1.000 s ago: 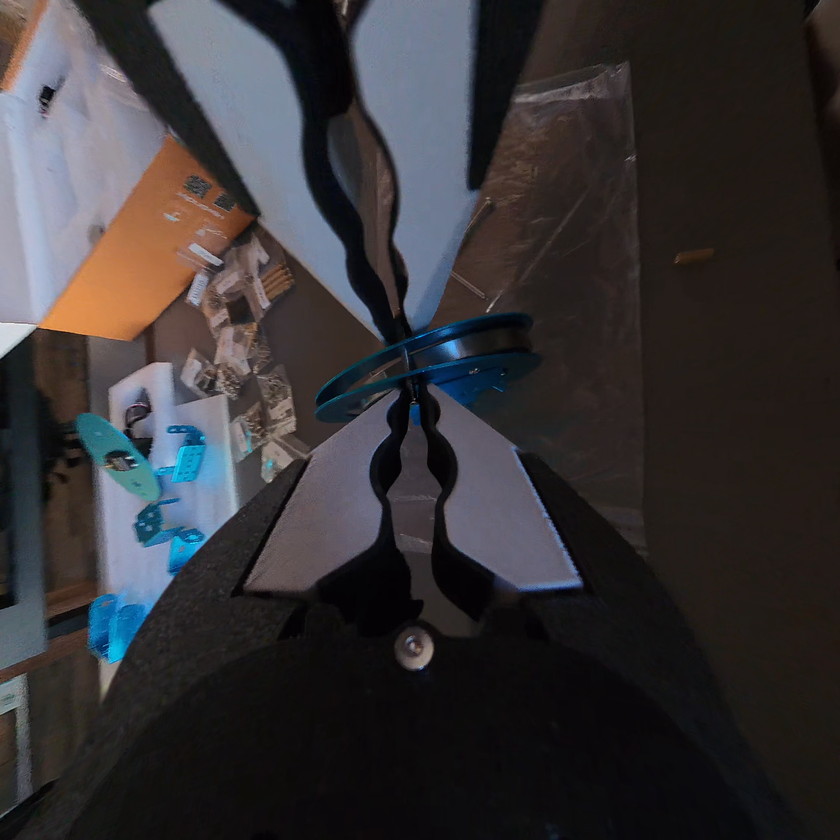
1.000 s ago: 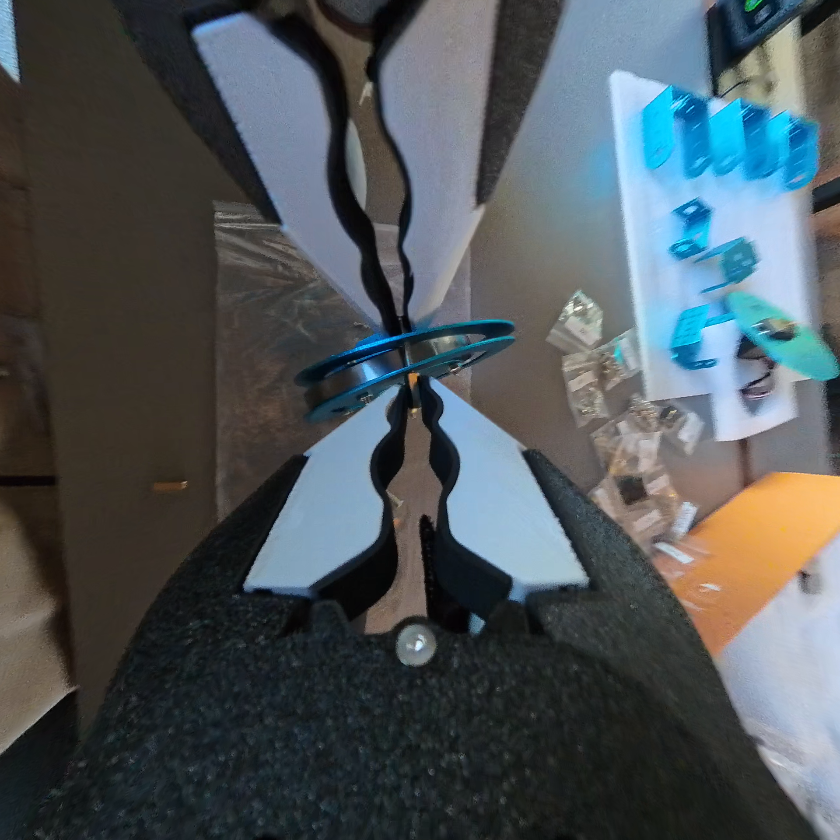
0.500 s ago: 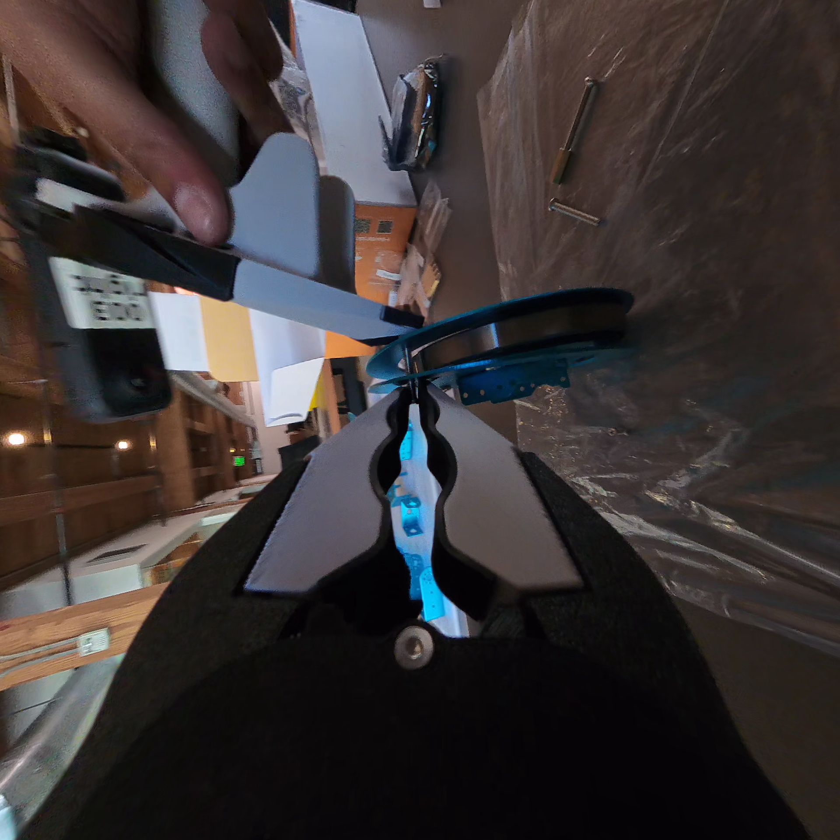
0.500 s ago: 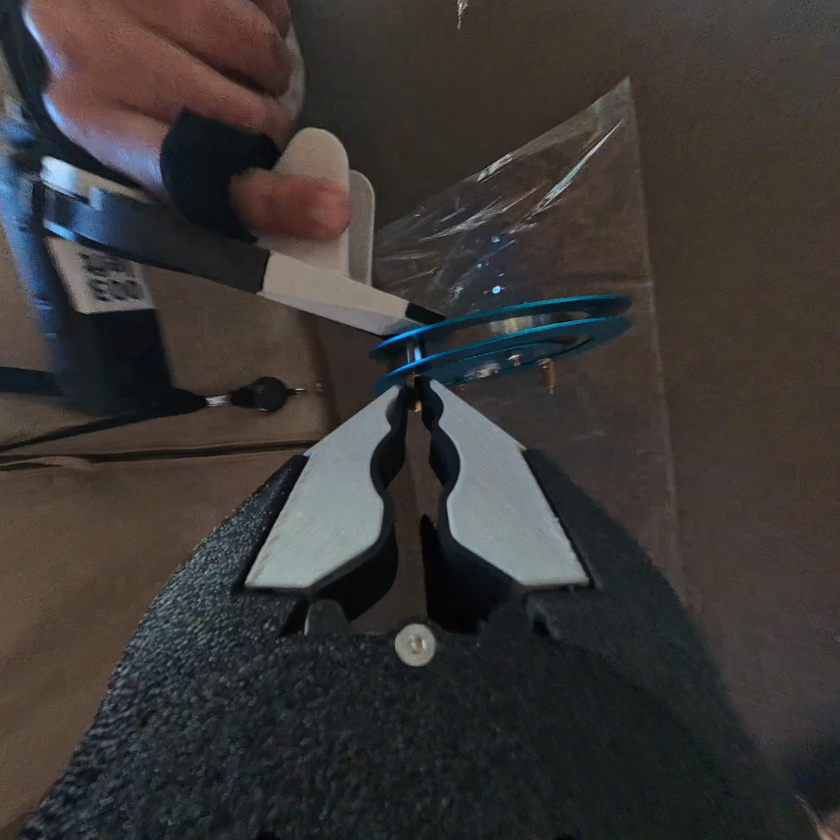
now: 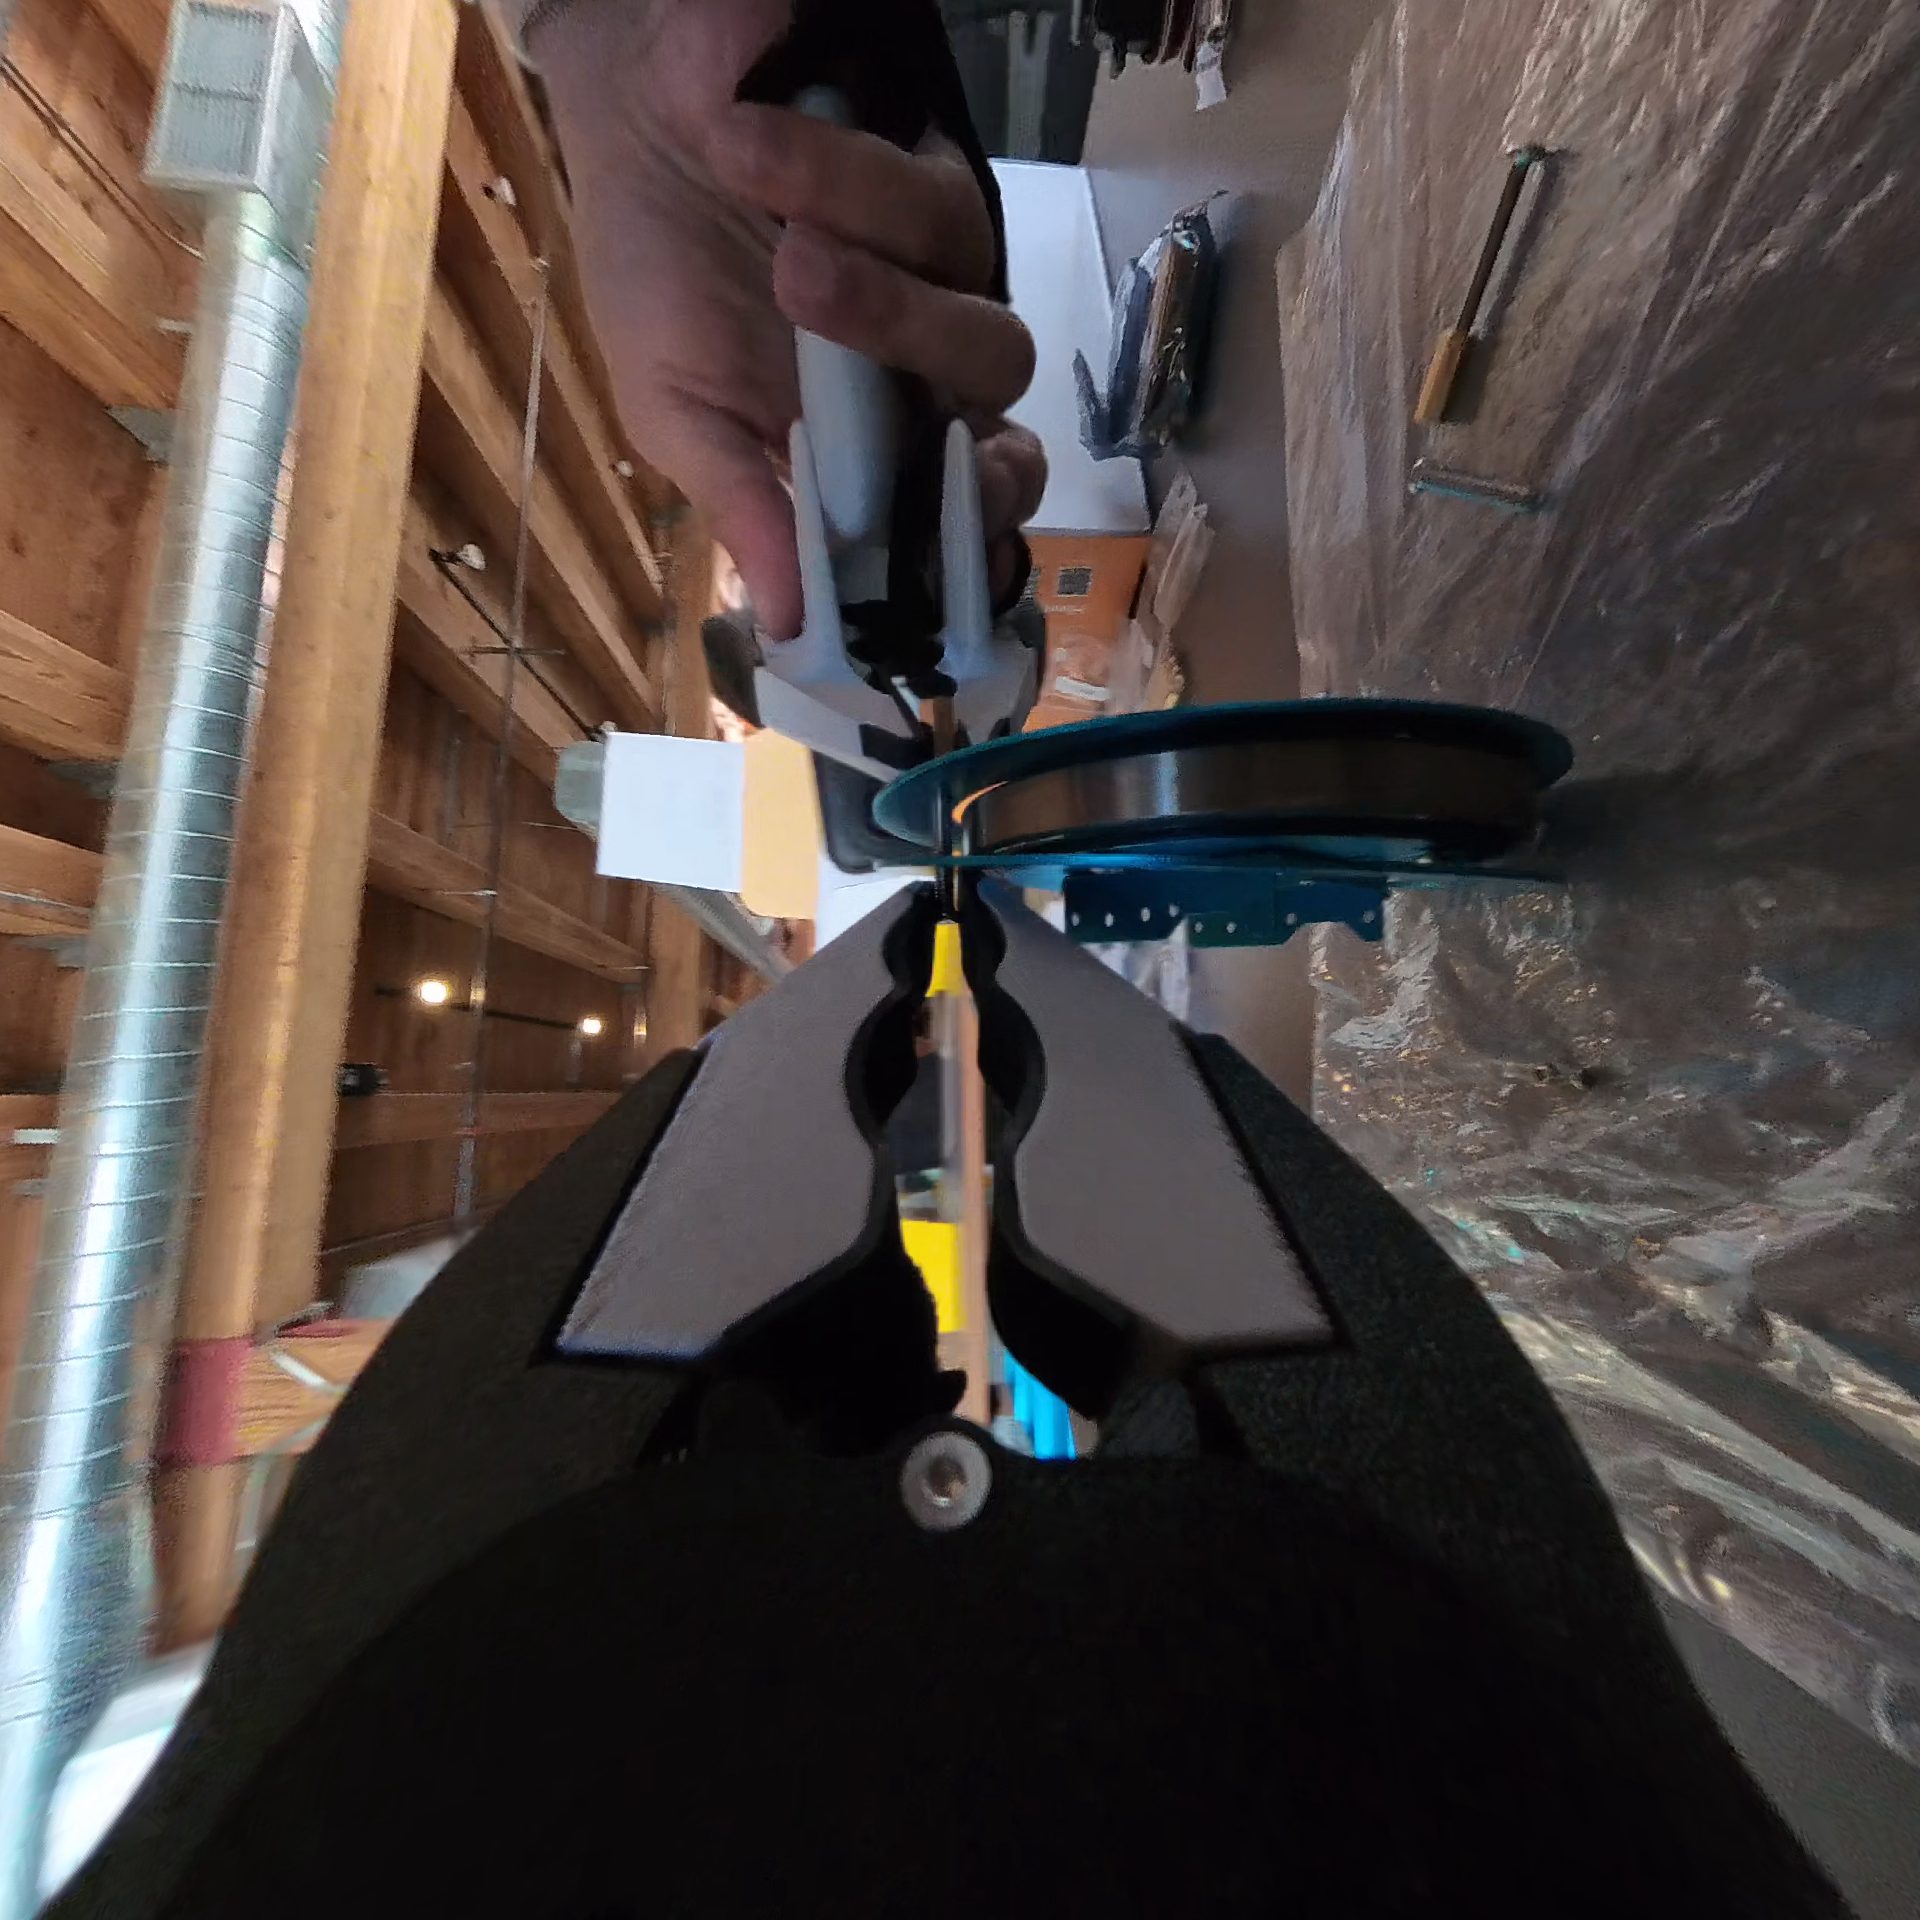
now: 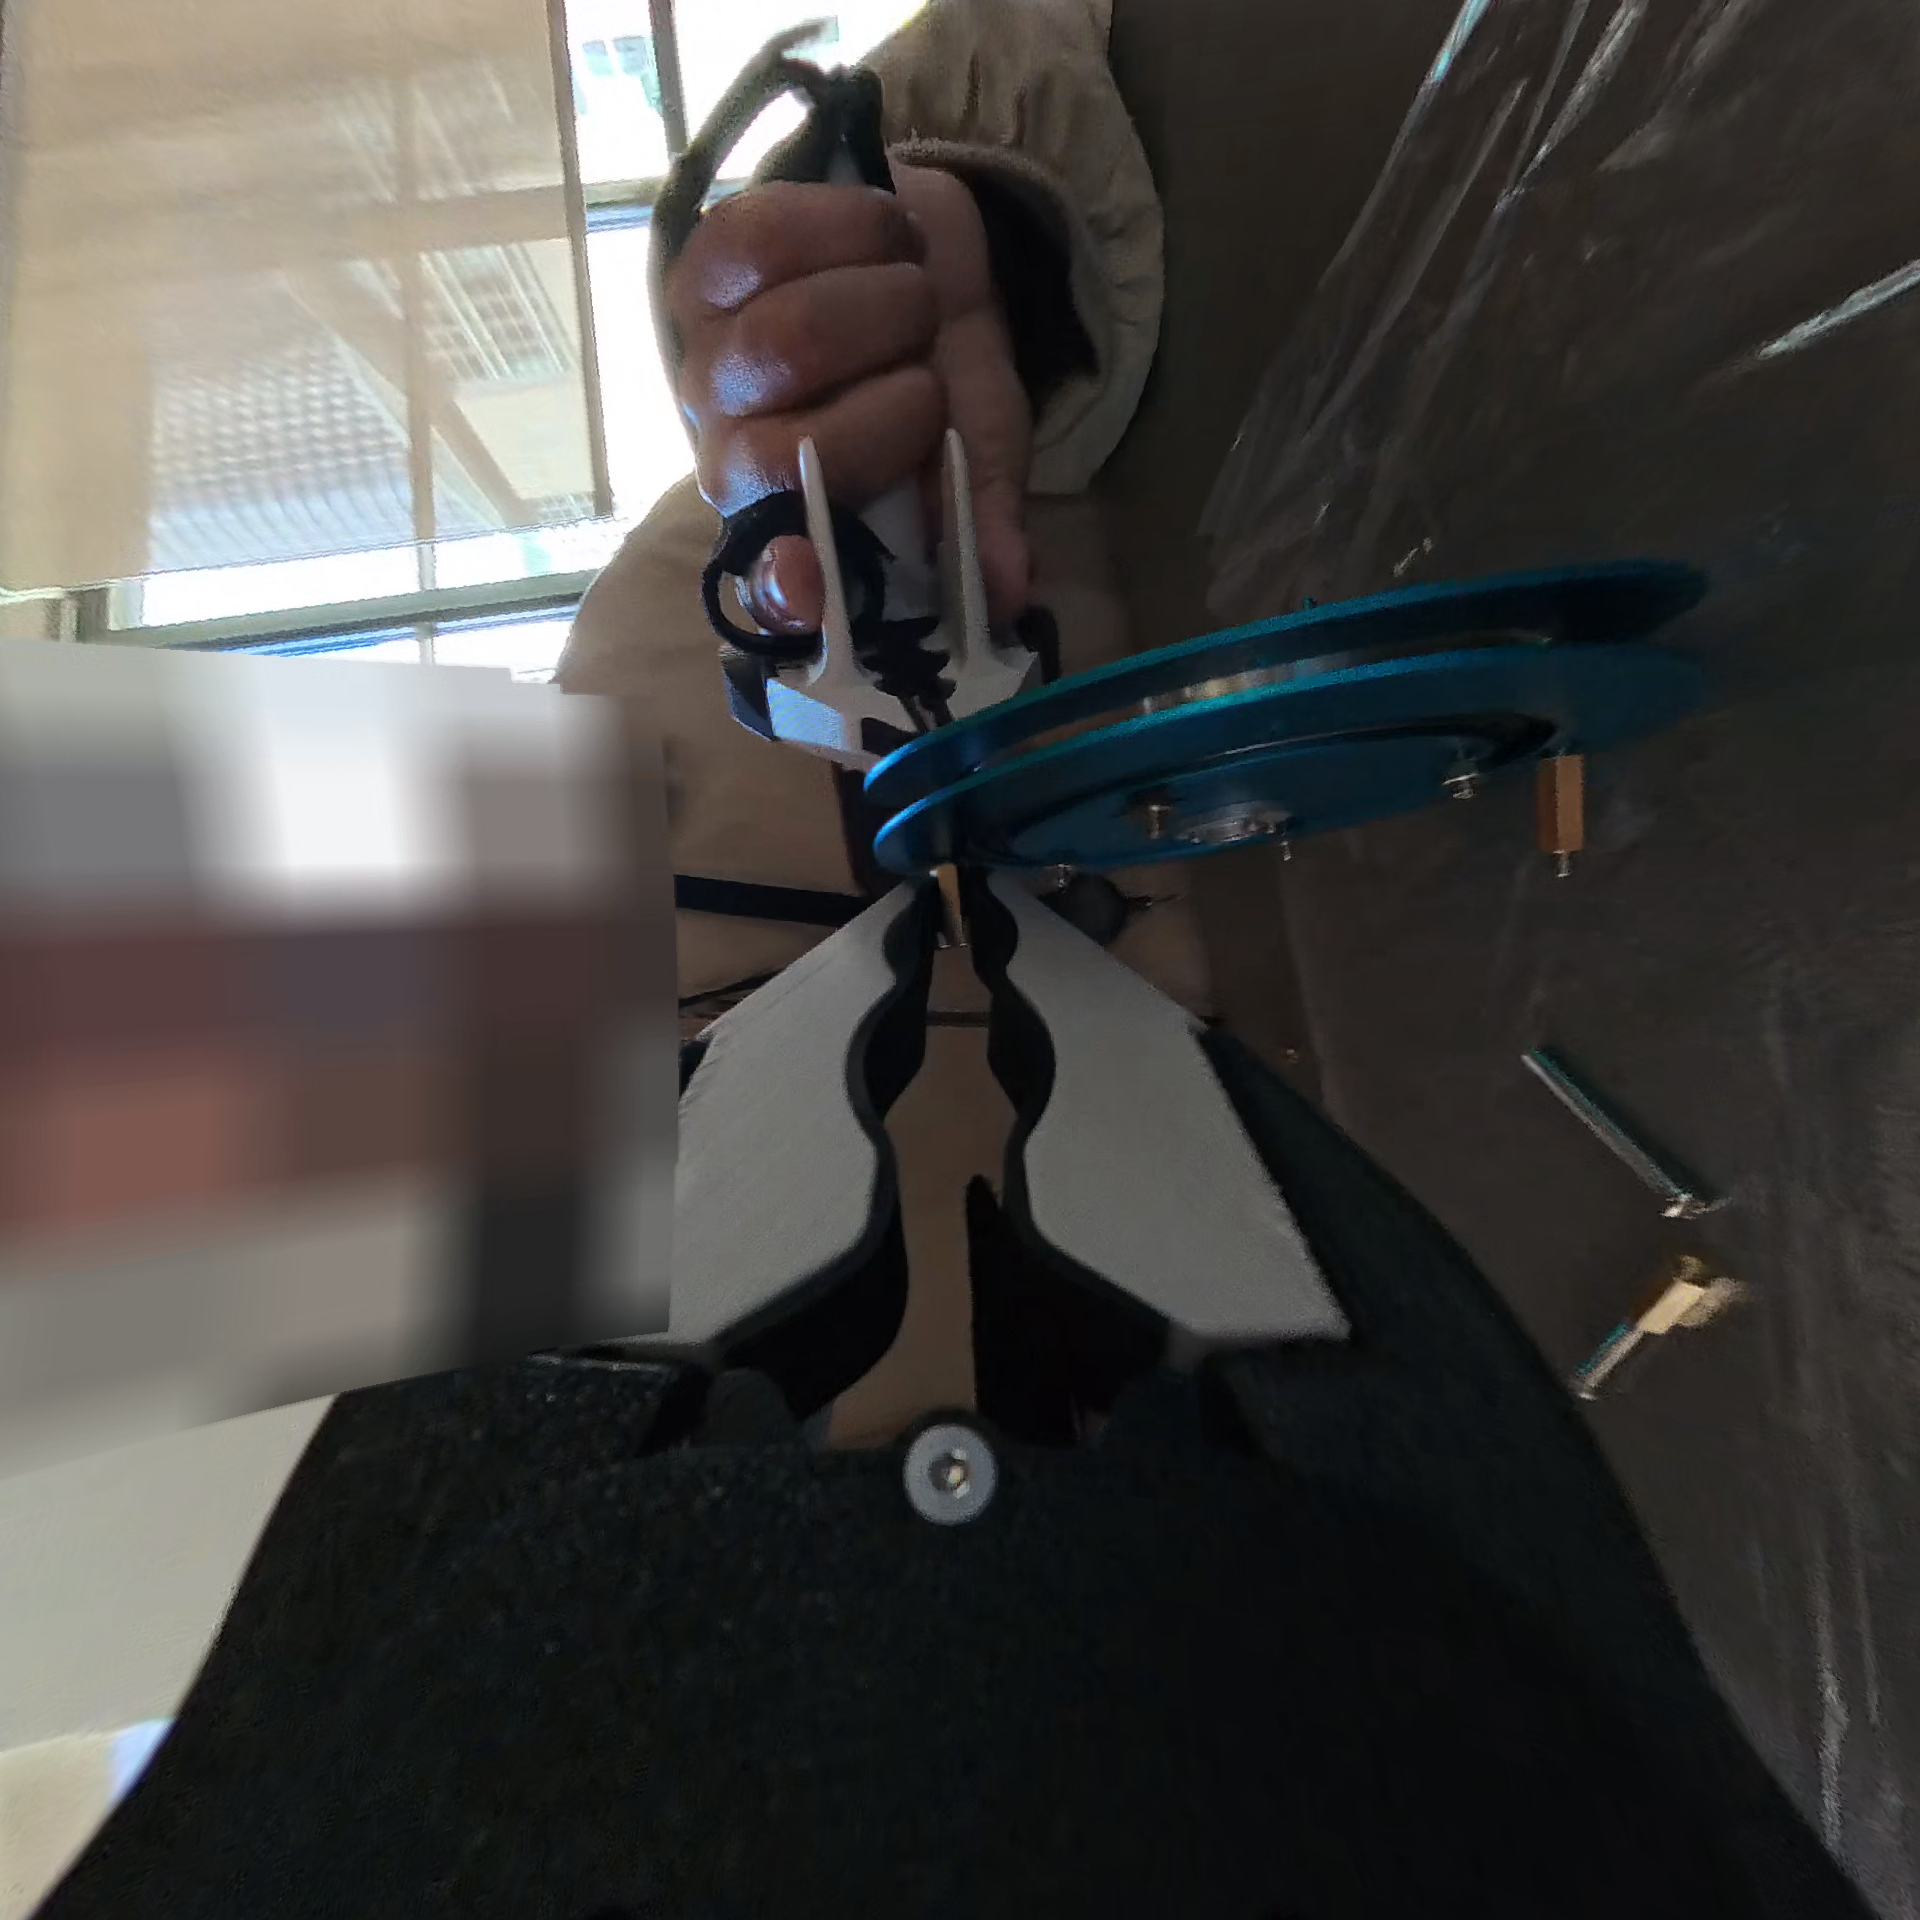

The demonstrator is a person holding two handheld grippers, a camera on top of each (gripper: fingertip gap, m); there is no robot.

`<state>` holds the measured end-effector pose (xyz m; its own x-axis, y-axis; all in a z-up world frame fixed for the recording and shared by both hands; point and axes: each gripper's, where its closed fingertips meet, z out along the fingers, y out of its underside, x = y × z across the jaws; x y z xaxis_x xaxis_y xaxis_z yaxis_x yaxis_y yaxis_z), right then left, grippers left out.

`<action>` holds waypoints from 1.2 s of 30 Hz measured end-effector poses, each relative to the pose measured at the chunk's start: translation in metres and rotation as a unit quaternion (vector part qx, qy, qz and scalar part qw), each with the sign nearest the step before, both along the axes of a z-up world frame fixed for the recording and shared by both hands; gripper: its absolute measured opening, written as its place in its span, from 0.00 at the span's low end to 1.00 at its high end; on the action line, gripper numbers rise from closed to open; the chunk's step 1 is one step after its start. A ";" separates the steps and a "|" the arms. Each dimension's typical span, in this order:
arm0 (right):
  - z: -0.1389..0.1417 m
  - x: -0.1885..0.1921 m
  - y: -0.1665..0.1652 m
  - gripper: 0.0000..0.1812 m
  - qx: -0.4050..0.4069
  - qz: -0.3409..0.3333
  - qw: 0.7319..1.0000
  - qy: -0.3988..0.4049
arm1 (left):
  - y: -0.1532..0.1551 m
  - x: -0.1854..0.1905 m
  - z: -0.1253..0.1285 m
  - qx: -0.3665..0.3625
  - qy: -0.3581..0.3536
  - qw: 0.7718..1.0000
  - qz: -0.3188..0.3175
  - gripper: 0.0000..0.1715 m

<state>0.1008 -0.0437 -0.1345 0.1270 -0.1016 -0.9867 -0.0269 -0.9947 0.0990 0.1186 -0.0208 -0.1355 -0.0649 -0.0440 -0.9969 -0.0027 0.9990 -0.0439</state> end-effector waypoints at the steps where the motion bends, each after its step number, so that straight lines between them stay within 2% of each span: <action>1: 0.000 0.001 0.001 0.03 0.021 -0.002 1.000 -0.021 | -0.001 0.000 -0.001 -0.018 0.016 1.000 0.000 0.01; 4: -0.004 0.004 0.001 0.05 0.118 0.008 0.983 -0.141 | -0.004 -0.003 -0.002 -0.082 0.093 0.992 0.004 0.01; 6: -0.005 0.007 0.003 0.09 0.204 0.018 0.947 -0.246 | -0.006 -0.008 -0.003 -0.111 0.142 0.984 0.004 0.01; 7: -0.005 0.009 0.005 0.11 0.251 0.020 0.919 -0.304 | -0.008 -0.010 -0.005 -0.130 0.172 0.977 0.004 0.01; 8: -0.007 0.013 0.006 0.13 0.299 0.029 0.879 -0.370 | -0.009 -0.012 -0.006 -0.150 0.195 0.969 0.006 0.01; 10: -0.007 0.015 0.006 0.13 0.395 0.048 0.781 -0.481 | -0.006 -0.015 -0.008 -0.192 0.244 0.950 0.017 0.01; 13: -0.003 0.022 0.008 0.13 0.490 0.037 0.598 -0.633 | 0.003 -0.017 -0.010 -0.252 0.310 0.916 0.031 0.01; 15: -0.004 0.014 0.004 0.16 0.518 0.038 0.508 -0.688 | 0.003 -0.020 -0.012 -0.306 0.364 0.879 0.028 0.02; 17: -0.007 0.008 0.002 0.22 0.529 0.050 0.419 -0.736 | 0.002 -0.021 -0.012 -0.335 0.399 0.853 0.024 0.01; 20: -0.003 0.008 0.008 0.21 0.540 0.070 0.250 -0.801 | -0.008 -0.023 -0.012 -0.386 0.454 0.803 0.007 0.01; 21: 0.000 0.007 0.010 0.19 0.543 0.072 0.200 -0.812 | -0.009 -0.022 -0.012 -0.392 0.459 0.797 0.004 0.02; 22: 0.000 0.006 0.011 0.16 0.543 0.079 0.169 -0.819 | -0.009 -0.021 -0.012 -0.390 0.460 0.798 0.006 0.02; 23: -0.001 0.006 0.012 0.14 0.540 0.088 0.150 -0.823 | -0.008 -0.020 -0.012 -0.390 0.462 0.797 0.009 0.01; 24: -0.003 0.007 0.013 0.12 0.538 0.092 0.147 -0.825 | -0.008 -0.020 -0.012 -0.390 0.463 0.796 0.010 0.02; 26: -0.006 0.008 0.013 0.08 0.535 0.095 0.159 -0.824 | -0.009 -0.021 -0.013 -0.385 0.462 0.799 0.007 0.02; 27: -0.001 0.008 0.013 0.03 0.538 0.093 0.149 -0.825 | -0.010 -0.022 -0.013 -0.382 0.461 0.801 0.007 0.01; 28: -0.002 0.008 0.013 0.02 0.538 0.099 0.158 -0.822 | -0.010 -0.022 -0.013 -0.377 0.455 0.807 0.007 0.02; 29: -0.002 0.008 0.014 0.02 0.536 0.096 0.181 -0.819 | -0.009 -0.021 -0.013 -0.364 0.442 0.820 0.005 0.01; 30: -0.003 0.009 0.014 0.02 0.535 0.088 0.221 -0.811 | -0.009 -0.021 -0.013 -0.341 0.426 0.838 0.000 0.01; 31: -0.005 0.008 0.013 0.02 0.534 0.079 0.276 -0.795 | -0.009 -0.021 -0.014 -0.318 0.409 0.855 -0.002 0.01; 32: -0.007 0.007 0.012 0.02 0.529 0.071 0.343 -0.772 | -0.010 -0.021 -0.014 -0.303 0.393 0.869 -0.001 0.01; 34: -0.011 0.003 0.008 0.02 0.501 0.054 0.499 -0.705 | -0.012 -0.021 -0.014 -0.264 0.348 0.900 -0.003 0.01; 36: -0.014 0.001 0.003 0.02 0.461 0.042 0.631 -0.623 | -0.014 -0.019 -0.012 -0.227 0.297 0.928 0.003 0.01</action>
<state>0.1015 -0.0405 -0.1480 0.8290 0.5004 0.2495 0.5437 -0.6173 -0.5685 0.0995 -0.0345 -0.1477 -0.5952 -0.4524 -0.6641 -0.1663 0.8779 -0.4489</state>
